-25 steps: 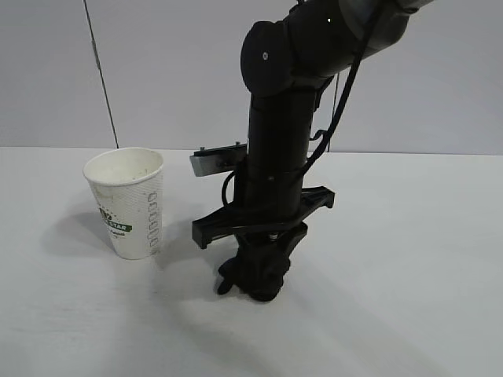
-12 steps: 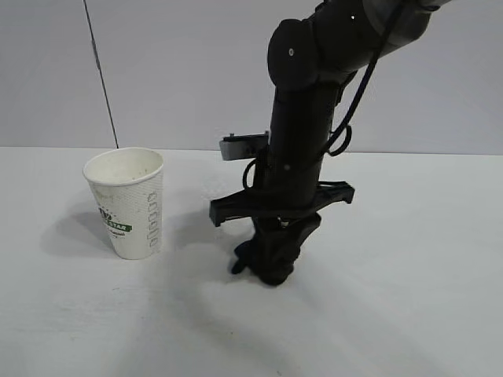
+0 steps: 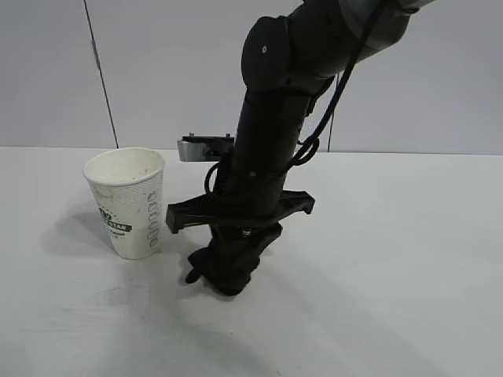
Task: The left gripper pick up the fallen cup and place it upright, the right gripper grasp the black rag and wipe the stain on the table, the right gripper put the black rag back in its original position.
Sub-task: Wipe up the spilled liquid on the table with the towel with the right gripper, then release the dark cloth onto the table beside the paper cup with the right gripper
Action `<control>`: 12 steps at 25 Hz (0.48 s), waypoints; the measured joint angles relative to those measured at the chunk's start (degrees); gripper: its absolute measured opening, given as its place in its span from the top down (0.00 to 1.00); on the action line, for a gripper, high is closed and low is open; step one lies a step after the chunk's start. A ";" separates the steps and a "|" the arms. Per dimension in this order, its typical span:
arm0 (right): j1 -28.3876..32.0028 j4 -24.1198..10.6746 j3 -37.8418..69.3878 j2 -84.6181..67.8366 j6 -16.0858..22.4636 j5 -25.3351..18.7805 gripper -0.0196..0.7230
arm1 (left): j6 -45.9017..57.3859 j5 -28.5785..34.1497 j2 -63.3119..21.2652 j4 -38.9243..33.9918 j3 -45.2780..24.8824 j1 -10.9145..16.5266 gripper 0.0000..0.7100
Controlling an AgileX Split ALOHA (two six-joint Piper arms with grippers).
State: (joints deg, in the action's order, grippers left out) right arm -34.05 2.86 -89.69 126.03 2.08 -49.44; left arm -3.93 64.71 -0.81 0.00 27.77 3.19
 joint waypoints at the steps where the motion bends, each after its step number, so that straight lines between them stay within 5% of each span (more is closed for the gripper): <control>1: 0.47 -3.27 0.00 0.00 2.18 -0.15 0.77 | 0.00 0.00 0.00 0.00 0.00 0.00 0.03; 5: 3.22 -13.00 0.00 0.00 8.33 -2.19 0.77 | 0.00 0.00 0.00 0.00 0.00 0.00 0.03; 12: 7.04 -12.11 0.00 -0.73 9.23 -3.40 0.77 | 0.00 0.00 0.00 0.00 0.00 0.00 0.03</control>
State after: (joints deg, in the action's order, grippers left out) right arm -27.01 -9.25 -89.69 125.29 11.31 -52.84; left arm -3.93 64.71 -0.81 0.00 27.77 3.19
